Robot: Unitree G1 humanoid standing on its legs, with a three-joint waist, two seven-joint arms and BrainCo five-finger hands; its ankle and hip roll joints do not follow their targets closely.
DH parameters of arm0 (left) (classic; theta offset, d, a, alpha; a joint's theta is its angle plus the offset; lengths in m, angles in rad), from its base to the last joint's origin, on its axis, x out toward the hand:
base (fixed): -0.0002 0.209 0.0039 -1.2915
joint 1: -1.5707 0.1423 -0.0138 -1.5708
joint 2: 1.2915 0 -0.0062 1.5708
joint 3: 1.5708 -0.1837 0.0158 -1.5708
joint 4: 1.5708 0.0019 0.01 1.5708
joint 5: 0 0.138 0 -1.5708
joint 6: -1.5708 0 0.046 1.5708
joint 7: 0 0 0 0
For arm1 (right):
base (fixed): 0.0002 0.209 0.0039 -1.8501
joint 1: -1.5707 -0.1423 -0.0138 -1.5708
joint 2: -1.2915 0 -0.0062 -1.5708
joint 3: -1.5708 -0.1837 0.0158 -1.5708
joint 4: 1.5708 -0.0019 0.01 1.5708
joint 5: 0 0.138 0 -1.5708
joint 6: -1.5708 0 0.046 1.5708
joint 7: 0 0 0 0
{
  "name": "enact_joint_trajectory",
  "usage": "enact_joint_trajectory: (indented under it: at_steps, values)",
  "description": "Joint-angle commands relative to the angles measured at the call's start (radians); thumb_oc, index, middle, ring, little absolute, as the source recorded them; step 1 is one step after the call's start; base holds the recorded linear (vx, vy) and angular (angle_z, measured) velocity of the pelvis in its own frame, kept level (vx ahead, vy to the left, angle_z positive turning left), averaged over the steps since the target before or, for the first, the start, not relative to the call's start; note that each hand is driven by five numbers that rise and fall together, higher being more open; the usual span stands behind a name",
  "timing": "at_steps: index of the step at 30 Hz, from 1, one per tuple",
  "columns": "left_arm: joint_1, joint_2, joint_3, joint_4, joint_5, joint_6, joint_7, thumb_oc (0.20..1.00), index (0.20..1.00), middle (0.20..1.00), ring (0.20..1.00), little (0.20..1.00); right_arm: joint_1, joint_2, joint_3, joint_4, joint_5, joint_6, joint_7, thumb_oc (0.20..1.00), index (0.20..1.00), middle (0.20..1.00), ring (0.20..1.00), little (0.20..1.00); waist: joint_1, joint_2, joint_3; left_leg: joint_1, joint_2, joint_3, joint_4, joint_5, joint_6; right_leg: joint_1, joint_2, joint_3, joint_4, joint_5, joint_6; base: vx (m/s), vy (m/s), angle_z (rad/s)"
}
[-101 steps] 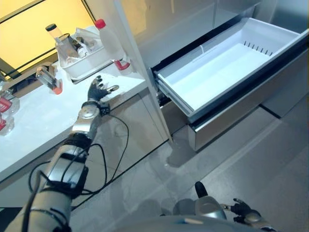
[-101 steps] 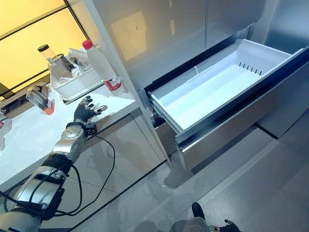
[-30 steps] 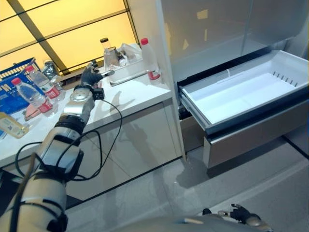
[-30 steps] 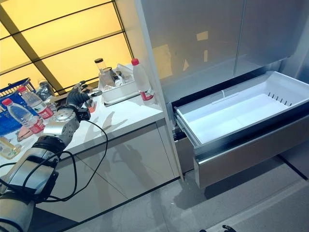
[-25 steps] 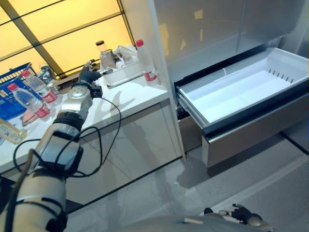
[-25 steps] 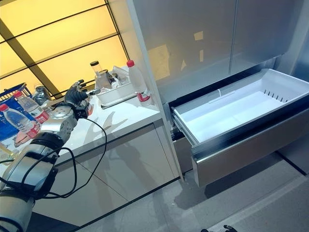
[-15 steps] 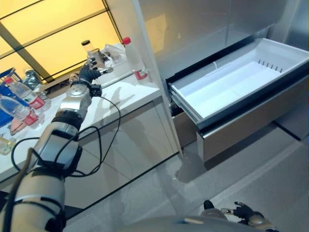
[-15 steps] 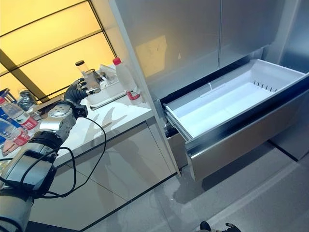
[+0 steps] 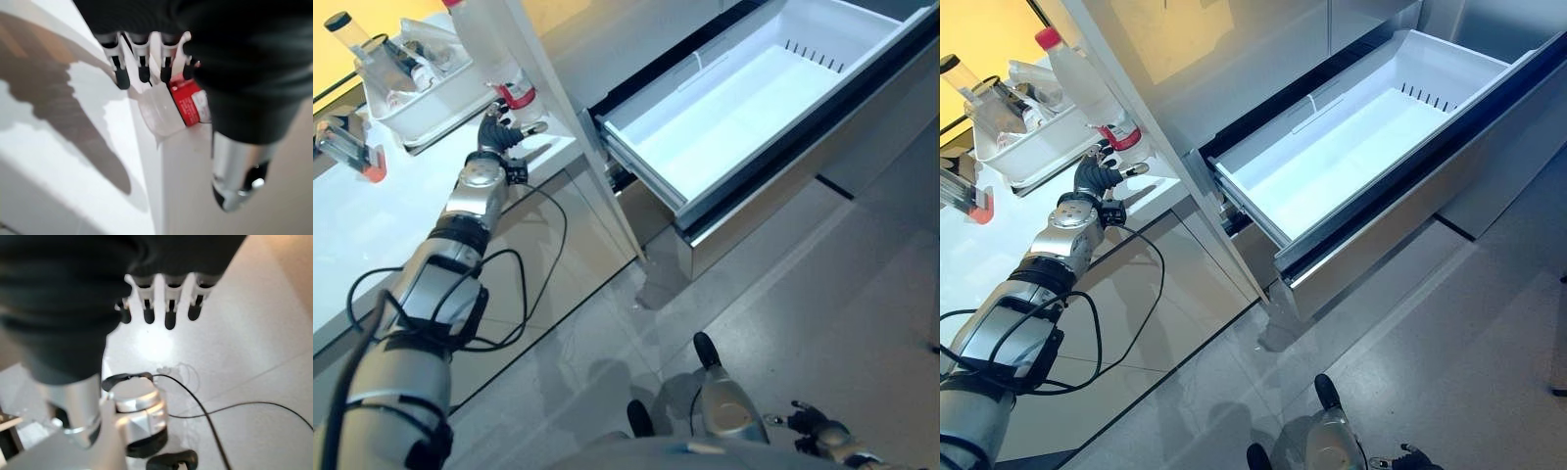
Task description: Take the drinks into the refrigerator
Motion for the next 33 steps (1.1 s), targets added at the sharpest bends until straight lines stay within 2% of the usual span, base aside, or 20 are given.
enact_joint_trajectory:
  at_steps: [1, 10, 33]
  values:
    - [-0.120, -0.015, 0.004, 0.061, -0.001, -0.019, -0.035, 1.000, 1.000, 1.000, 1.000, 1.000, -0.035, 0.008, 0.034, -0.017, 0.030, -0.029, -0.019, 1.000, 1.000, 1.000, 1.000, 1.000, -0.018, -0.037, 0.010, -0.053, -0.016, -0.038, 0.057, -0.017, 0.020, 0.051, -0.032, -0.004, 0.101, -0.172, 0.067, -0.01, 0.027, -0.03]
    - [-0.153, 0.000, 0.026, 0.096, -0.008, -0.024, -0.013, 1.000, 1.000, 1.000, 1.000, 1.000, -0.031, 0.003, 0.020, -0.021, 0.045, -0.038, -0.033, 1.000, 1.000, 1.000, 1.000, 1.000, -0.031, -0.043, 0.046, -0.063, -0.025, -0.014, 0.057, -0.017, 0.021, 0.021, -0.031, 0.022, 0.100, -0.159, 0.071, -0.02, 0.025, -0.05]
    - [-0.208, 0.053, 0.051, 0.154, -0.046, -0.019, 0.013, 1.000, 1.000, 1.000, 1.000, 1.000, -0.040, 0.018, 0.036, -0.039, 0.073, -0.052, -0.034, 1.000, 1.000, 1.000, 1.000, 1.000, -0.008, -0.070, 0.055, -0.085, -0.019, -0.007, 0.067, -0.020, 0.019, 0.005, -0.026, 0.018, 0.085, -0.149, 0.071, 0.00, 0.001, -0.01]
